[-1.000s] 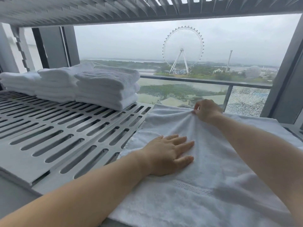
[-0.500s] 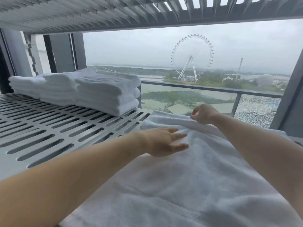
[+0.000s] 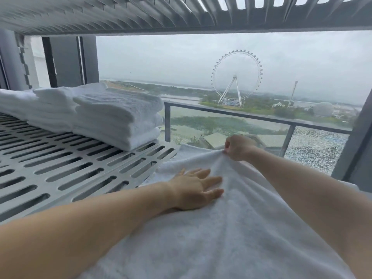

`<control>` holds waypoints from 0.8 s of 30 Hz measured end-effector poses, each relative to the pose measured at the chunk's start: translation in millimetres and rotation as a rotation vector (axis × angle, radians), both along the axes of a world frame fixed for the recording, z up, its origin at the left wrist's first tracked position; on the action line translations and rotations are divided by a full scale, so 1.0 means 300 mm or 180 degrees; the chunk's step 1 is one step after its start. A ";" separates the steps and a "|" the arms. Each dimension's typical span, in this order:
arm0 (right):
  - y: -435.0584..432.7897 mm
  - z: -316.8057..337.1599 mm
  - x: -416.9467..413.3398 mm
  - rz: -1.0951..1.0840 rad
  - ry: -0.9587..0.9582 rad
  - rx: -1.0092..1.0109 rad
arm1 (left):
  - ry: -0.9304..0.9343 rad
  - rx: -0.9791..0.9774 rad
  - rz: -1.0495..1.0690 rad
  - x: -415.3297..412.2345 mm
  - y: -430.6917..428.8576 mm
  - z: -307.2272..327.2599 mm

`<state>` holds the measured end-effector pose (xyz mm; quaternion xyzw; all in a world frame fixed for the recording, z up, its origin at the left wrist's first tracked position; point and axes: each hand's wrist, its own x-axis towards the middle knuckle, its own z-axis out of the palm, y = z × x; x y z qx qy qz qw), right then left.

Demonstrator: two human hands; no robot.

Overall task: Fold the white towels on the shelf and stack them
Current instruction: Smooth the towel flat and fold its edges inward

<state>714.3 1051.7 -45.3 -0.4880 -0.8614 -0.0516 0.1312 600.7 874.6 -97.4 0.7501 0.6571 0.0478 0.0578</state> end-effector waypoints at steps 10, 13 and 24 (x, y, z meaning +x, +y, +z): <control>0.008 -0.144 0.002 0.0660 0.0967 -0.0336 | 0.0045 -0.0175 0.0005 -0.034 0.042 0.006; -0.019 -0.174 0.028 0.1037 0.0306 -0.0629 | 0.0031 -0.0120 -0.0074 -0.054 0.055 0.009; -0.210 -0.123 0.107 0.1265 0.0805 -0.0421 | -0.0265 -0.0364 -0.0046 -0.179 -0.090 0.091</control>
